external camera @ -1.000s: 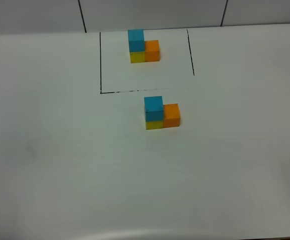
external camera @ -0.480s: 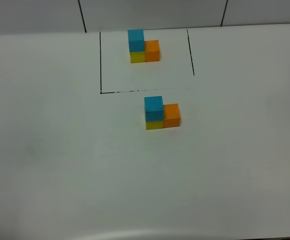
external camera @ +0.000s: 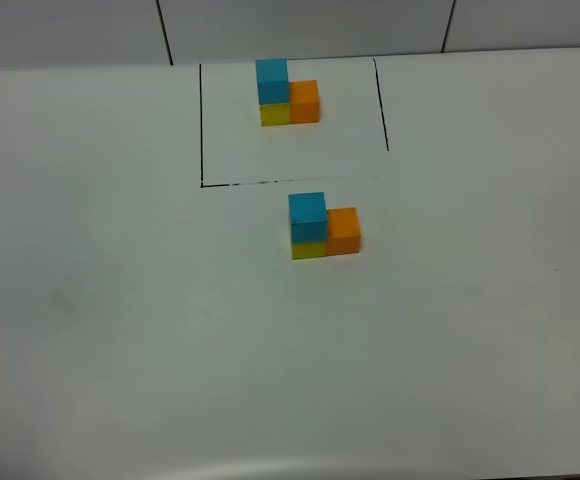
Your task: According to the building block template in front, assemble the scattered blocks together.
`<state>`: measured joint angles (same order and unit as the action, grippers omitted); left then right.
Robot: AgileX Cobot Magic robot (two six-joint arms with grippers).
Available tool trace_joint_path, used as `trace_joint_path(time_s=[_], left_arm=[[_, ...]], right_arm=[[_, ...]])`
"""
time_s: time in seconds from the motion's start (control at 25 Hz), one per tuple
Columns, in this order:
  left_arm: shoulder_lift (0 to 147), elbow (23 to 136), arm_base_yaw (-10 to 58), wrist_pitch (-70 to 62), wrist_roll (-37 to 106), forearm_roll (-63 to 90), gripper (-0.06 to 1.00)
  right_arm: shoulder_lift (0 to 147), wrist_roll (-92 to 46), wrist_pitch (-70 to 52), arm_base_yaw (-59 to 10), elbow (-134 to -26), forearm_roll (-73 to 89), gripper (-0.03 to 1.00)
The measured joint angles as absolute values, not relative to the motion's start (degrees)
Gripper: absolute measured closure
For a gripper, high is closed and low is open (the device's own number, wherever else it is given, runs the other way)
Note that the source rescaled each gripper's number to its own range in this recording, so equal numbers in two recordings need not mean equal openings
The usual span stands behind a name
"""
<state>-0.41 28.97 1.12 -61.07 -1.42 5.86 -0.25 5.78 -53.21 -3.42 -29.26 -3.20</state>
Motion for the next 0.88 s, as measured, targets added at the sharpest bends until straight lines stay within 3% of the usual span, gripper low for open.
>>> trace_joint_path(time_s=[0.36, 0.88], left_arm=[[-0.41, 28.97, 1.12, -61.07, -1.42, 5.86, 0.65], [-0.41, 28.97, 1.12, -61.07, -1.42, 5.86, 0.65]], right_arm=[[-0.25, 5.95, -60.44, -2.16, -28.87, -4.11, 0.06], [-0.25, 5.95, -60.72, -2.10, -28.87, -4.50, 0.12]])
